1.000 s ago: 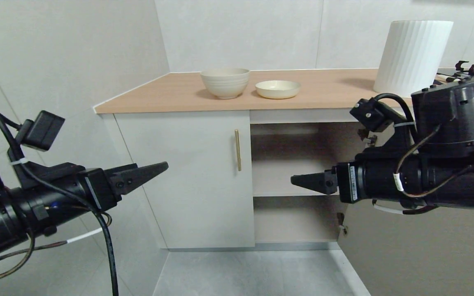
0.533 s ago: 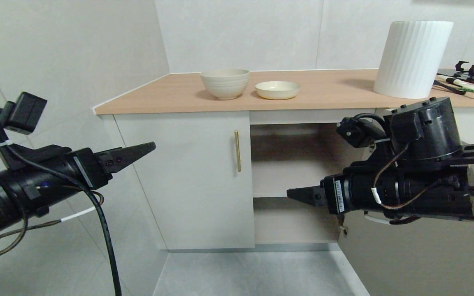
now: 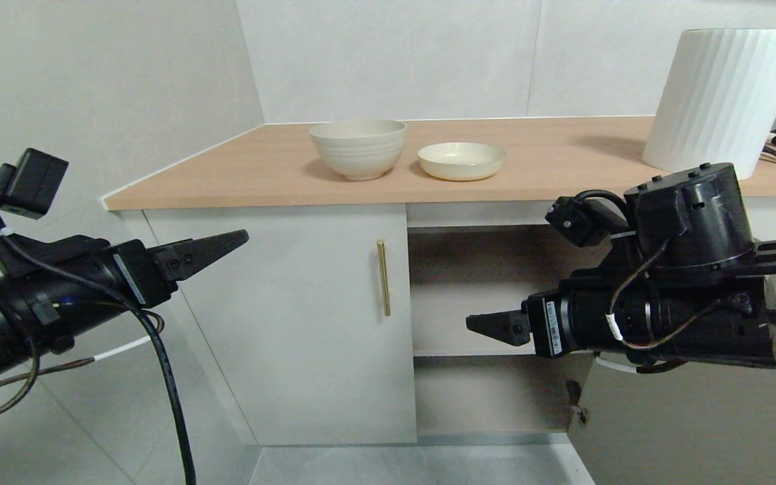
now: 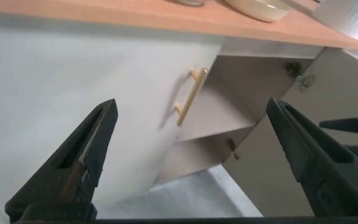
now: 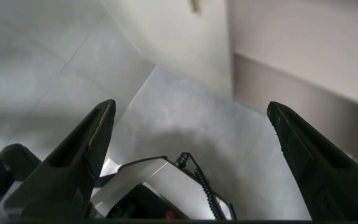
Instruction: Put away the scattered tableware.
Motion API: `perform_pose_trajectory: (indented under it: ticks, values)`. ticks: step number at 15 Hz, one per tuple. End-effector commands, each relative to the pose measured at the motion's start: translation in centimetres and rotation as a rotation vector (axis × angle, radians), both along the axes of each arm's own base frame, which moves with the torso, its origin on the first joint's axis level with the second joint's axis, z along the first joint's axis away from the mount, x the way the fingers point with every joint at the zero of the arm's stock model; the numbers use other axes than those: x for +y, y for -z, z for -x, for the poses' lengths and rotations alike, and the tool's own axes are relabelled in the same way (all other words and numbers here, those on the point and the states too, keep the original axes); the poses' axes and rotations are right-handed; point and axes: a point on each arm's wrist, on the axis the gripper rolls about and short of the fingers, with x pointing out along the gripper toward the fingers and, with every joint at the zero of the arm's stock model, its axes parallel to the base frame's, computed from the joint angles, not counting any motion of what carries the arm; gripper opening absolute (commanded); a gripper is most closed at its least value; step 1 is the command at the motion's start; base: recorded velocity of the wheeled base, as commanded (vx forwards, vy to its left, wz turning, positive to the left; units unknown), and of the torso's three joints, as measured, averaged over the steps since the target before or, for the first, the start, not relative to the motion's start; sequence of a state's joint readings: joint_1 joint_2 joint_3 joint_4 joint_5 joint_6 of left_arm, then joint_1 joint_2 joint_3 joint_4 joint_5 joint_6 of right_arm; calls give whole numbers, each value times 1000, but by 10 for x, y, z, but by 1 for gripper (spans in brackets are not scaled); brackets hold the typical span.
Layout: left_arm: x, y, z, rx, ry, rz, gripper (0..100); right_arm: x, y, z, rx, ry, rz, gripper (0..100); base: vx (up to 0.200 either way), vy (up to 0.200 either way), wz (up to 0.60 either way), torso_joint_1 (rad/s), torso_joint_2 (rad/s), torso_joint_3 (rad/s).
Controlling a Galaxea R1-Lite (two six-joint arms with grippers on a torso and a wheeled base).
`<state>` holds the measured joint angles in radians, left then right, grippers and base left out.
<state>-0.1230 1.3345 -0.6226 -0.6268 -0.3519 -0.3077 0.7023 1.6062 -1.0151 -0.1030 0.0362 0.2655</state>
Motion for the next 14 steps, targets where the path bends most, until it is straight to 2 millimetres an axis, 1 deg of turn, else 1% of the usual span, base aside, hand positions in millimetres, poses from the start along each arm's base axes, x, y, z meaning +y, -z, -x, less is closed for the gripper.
perform_pose_trajectory:
  ticks: [1, 9, 12, 14]
  values:
    - [-1, 1, 0, 4, 2, 0, 100, -1, 0, 1, 0, -1, 0, 100, 0, 0, 0, 0, 0, 0]
    - [-1, 3, 0, 12, 2, -1, 100, -2, 1, 2, 2, 0, 4, 100, 0, 0, 0, 0, 0, 0]
    - [-1, 9, 1, -2, 8, -75, 100, -3, 0, 2, -8, 0, -5, 100, 0, 0, 0, 0, 0, 0]
    - [-1, 7, 1, -3, 6, -70, 100, -3, 0, 2, -8, 0, -5, 100, 0, 0, 0, 0, 0, 0]
